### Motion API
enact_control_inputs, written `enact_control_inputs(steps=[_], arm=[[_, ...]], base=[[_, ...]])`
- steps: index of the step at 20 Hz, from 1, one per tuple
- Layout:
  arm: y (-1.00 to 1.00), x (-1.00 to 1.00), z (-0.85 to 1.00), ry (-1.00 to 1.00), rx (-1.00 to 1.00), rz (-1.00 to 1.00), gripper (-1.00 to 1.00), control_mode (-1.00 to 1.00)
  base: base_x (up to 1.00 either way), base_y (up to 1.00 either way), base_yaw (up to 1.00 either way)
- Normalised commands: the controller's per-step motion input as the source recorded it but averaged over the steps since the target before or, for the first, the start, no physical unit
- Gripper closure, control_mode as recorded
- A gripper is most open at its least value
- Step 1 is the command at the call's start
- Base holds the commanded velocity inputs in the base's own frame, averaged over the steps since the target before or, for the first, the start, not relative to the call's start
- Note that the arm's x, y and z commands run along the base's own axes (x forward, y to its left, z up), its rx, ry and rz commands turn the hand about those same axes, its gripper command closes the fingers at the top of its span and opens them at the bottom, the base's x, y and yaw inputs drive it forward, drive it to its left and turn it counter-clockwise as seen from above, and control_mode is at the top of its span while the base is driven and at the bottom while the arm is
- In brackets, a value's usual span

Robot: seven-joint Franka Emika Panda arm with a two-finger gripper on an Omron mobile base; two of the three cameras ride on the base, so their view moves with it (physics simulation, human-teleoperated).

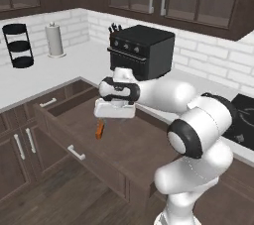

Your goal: Pick up the knife from the drawer and place it on the cutting board. Then place the meat from the plate to the cutting board.

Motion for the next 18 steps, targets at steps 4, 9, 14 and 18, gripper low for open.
enact_control_inputs(steps=[4, 9, 14, 18], arm=[[0.02, 0.94, -0.82, 0.03, -0.22, -0.31, -1.00, -1.00], [0.01, 0.75, -0.76, 0.02, -0.12, -0.32, -1.00, -1.00], [0.07, 0.41, -0.63, -0.02, -0.01, -0.25, -1.00, -1.00], [0.06, 0.15, -0.50, -0.12, 0.00, -0.08, -1.00, -1.00]], base=[[0.00, 0.00, 0.00], [0.00, 0.00, 0.00], [0.00, 0.00, 0.00], [0.00, 0.00, 0.00]])
